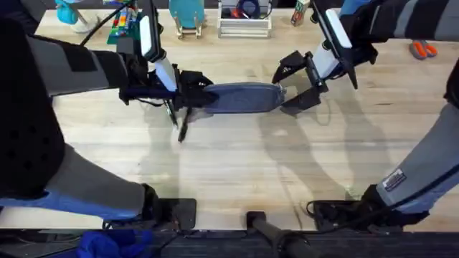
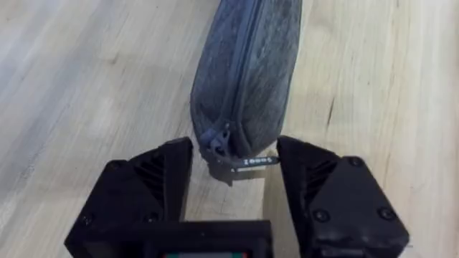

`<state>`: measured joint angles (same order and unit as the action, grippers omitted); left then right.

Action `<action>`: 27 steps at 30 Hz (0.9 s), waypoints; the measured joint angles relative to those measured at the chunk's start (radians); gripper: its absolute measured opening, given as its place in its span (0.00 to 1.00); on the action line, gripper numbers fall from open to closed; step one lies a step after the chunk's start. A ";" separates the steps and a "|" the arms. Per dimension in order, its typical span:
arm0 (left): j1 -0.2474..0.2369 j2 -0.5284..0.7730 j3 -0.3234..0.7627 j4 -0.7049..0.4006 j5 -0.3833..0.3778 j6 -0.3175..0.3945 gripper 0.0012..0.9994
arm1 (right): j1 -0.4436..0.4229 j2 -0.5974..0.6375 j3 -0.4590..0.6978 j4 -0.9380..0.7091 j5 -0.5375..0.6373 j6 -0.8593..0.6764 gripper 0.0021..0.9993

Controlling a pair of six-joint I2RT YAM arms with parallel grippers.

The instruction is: Unzip the bag, pick up the pens from the table one at a time and place them inside, then zip the bag closed.

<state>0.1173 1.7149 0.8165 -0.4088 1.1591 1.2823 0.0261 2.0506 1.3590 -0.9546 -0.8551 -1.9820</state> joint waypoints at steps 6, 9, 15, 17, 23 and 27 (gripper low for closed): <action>0.000 0.000 0.000 0.000 0.000 0.000 0.04 | 0.000 0.000 0.000 0.000 0.000 0.000 0.61; 0.000 0.000 0.000 0.001 0.000 0.000 0.04 | 0.000 0.000 0.000 0.000 0.000 0.000 0.54; 0.000 0.000 0.000 0.001 0.000 0.000 0.04 | -0.007 0.000 0.000 -0.003 0.000 0.000 0.42; 0.000 0.000 0.000 0.001 0.000 0.000 0.04 | -0.011 0.000 0.000 -0.006 -0.001 0.000 0.39; 0.000 0.000 0.000 0.001 0.000 0.000 0.04 | -0.035 0.000 0.000 -0.021 -0.007 0.000 0.33; 0.000 0.000 0.000 0.001 0.000 0.000 0.04 | -0.052 0.000 0.000 -0.029 -0.032 0.000 0.28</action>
<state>0.1173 1.7149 0.8165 -0.4076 1.1591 1.2823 -0.0257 2.0506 1.3590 -0.9832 -0.8870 -1.9823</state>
